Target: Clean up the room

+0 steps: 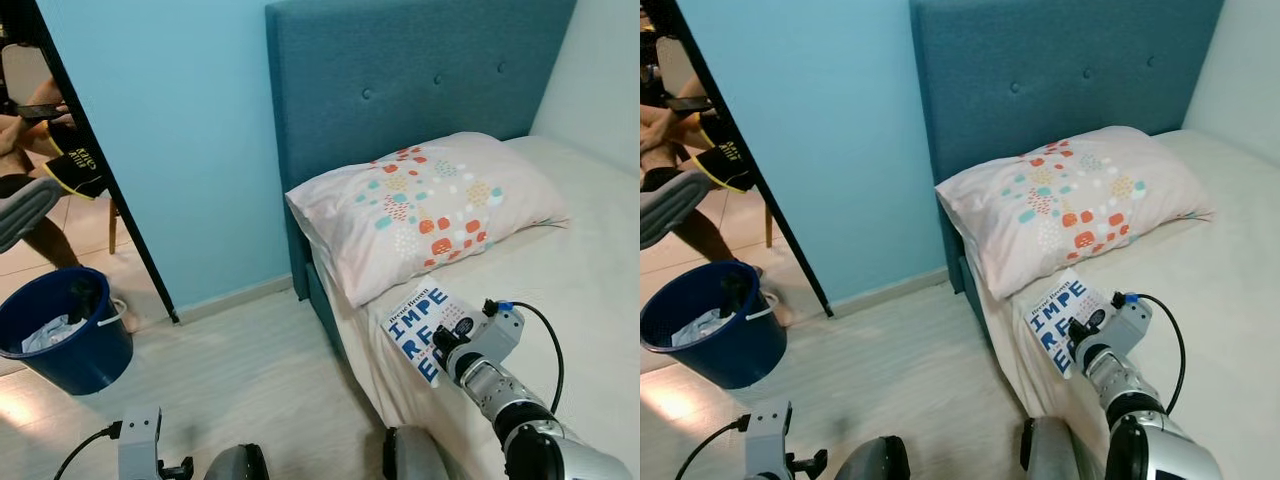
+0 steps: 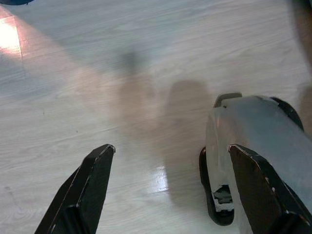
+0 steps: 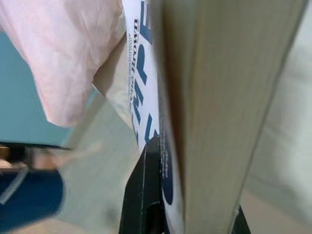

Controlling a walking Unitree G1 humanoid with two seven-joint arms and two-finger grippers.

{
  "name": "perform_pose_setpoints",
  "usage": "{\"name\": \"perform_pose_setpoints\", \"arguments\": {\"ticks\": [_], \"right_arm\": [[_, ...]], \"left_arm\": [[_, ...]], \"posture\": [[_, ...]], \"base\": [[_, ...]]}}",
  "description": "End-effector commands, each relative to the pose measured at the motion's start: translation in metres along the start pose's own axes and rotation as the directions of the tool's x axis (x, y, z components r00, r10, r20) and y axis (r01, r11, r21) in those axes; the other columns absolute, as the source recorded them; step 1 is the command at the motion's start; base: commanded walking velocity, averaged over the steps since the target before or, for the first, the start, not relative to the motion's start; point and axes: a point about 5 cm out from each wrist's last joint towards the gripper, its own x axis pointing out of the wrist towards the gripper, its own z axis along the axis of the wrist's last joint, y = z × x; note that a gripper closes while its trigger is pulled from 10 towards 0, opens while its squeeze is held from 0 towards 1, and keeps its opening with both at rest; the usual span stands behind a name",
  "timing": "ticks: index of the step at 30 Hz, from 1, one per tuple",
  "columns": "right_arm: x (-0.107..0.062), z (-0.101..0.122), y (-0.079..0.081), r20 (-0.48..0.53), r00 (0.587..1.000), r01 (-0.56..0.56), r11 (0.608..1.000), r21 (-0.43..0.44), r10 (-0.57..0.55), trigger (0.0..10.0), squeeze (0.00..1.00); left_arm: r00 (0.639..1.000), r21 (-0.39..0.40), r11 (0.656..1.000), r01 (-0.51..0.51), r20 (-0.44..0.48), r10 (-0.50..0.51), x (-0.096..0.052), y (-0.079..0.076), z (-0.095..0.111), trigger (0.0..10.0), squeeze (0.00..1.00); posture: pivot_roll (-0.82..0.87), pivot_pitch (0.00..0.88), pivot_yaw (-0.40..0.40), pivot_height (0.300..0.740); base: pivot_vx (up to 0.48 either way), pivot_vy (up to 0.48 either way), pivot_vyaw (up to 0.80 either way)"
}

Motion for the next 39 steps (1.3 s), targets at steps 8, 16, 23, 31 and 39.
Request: {"name": "perform_pose_setpoints", "arguments": {"ticks": [8, 16, 23, 31, 39], "right_arm": [[-0.006, 0.045, -0.015, 0.08, 0.991, 0.112, 0.99, -0.085, -0.106, 10.0, 0.0], [-0.01, 0.052, -0.025, 0.086, 0.989, 0.121, 0.993, -0.003, -0.12, 10.0, 0.0], [-0.011, 0.038, -0.032, 0.003, 0.995, 0.102, 0.989, 0.107, -0.103, 10.0, 0.0], [-0.013, 0.027, -0.04, -0.025, 0.994, 0.107, 0.962, 0.253, -0.104, 10.0, 0.0], [-0.013, 0.008, -0.045, -0.021, 0.995, 0.099, 0.912, 0.398, -0.099, 10.0, 0.0]], "left_arm": [[1.0, 0.035, 0.999, -0.007, -0.011, 0.007, -0.005, 0.01, -0.007, 10.0, 0.0], [1.0, 0.05, 0.999, -0.008, -0.013, 0.009, -0.008, 0.016, -0.011, 10.0, 0.0], [0.999, 0.077, 0.997, -0.017, -0.027, 0.019, -0.017, 0.032, -0.021, 10.0, 0.0], [0.999, 0.096, 0.995, -0.015, -0.038, 0.018, -0.022, 0.04, -0.027, 10.0, 0.0], [0.999, 0.124, 0.992, -0.011, -0.051, 0.017, -0.03, 0.051, -0.034, 10.0, 0.0]], "posture": [[-0.03, 0.164, 0.041, 0.575], [0.0, 0.206, 0.053, 0.575], [0.02, 0.271, 0.071, 0.575], [0.03, 0.301, 0.083, 0.575], [0.06, 0.332, 0.116, 0.575]], "base": [[0.0, 0.0, 0.0], [0.0, 0.0, 0.0], [0.0, 0.0, 0.0], [0.0, 0.0, 0.0], [0.0, 0.0, 0.0]]}}
